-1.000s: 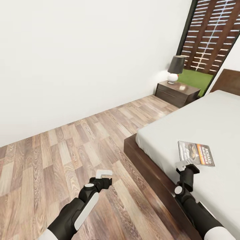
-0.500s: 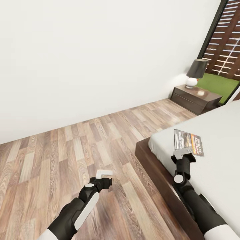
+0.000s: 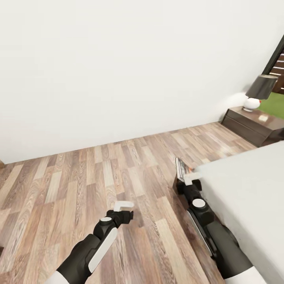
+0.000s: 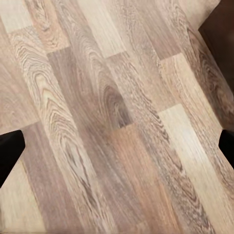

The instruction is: In the bedroom, move the book from the bed onto either nightstand, and place the two sandals side by side next to the bed.

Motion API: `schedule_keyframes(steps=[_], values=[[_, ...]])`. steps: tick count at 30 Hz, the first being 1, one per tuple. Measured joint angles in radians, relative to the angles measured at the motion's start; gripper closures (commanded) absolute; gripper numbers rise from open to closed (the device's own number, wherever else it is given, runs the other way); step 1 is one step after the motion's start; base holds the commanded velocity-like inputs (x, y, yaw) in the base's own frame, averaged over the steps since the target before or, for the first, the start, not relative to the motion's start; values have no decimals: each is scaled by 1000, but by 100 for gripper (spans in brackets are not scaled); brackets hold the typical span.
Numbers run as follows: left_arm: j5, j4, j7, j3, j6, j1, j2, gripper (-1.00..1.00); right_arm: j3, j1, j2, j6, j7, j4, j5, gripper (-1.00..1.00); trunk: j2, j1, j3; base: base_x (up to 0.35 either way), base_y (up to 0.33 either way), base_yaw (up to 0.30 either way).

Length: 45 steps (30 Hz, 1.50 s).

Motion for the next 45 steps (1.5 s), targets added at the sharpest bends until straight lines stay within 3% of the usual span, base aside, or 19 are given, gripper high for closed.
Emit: schedule_keyframes(steps=[3, 6, 11, 15, 17, 24, 27, 28, 30, 39, 45], values=[[0, 0, -2, 0, 0, 0, 0, -100, 4, 0, 36, 14, 50, 5, 6, 100, 21, -12, 10, 0, 0, 285], [0, 1, -3, 0, 0, 0, -1, -100, 5, 0, 56, 21, 113, 15, 8, 100, 42, -23, 21, 0, 0, 285], [2, 7, -4, 0, 0, 0, -2, -100, 3, 0, 67, 21, 199, 68, -7, 100, 77, -42, 38, 0, 0, 285], [3, 10, -4, 1, -1, 0, -1, -100, -4, 0, 70, 9, 247, 156, -49, 100, 105, -57, 52, 0, 0, 249], [6, 11, -4, 2, -4, 0, 0, -100, -10, 0, 69, -28, 261, 303, -99, 100, 119, -65, 59, 0, 0, 77], [6, 14, -3, 3, -7, 0, 0, -100, -21, 0, 69, -155, 280, 372, -142, 100, 168, -92, 81, 0, 0, 21], [4, 29, -3, 3, -11, 0, 2, -100, -21, -1, 71, -210, 287, 519, -161, 100, 189, -104, 90, 0, 0, 1], [0, 66, -3, 3, -28, -1, 1, -100, -20, -1, 71, -235, 296, 575, -191, 100, 196, -107, 93, 0, 0, 0], [-1, 101, -3, 4, -52, -1, 1, -100, -20, -2, 70, -250, 300, 608, -206, 100, 210, -115, 100, 0, 0, 0], [-1, 299, -7, 5, -111, -51, -5, -100, -21, -2, 67, -259, 301, 599, -227, 100, 273, -150, 128, 0, 0, 0], [1, 366, -10, 5, -148, -82, -4, -100, -22, -3, 67, -247, 296, 570, -228, 100, 315, -173, 147, 0, 0, 0]])
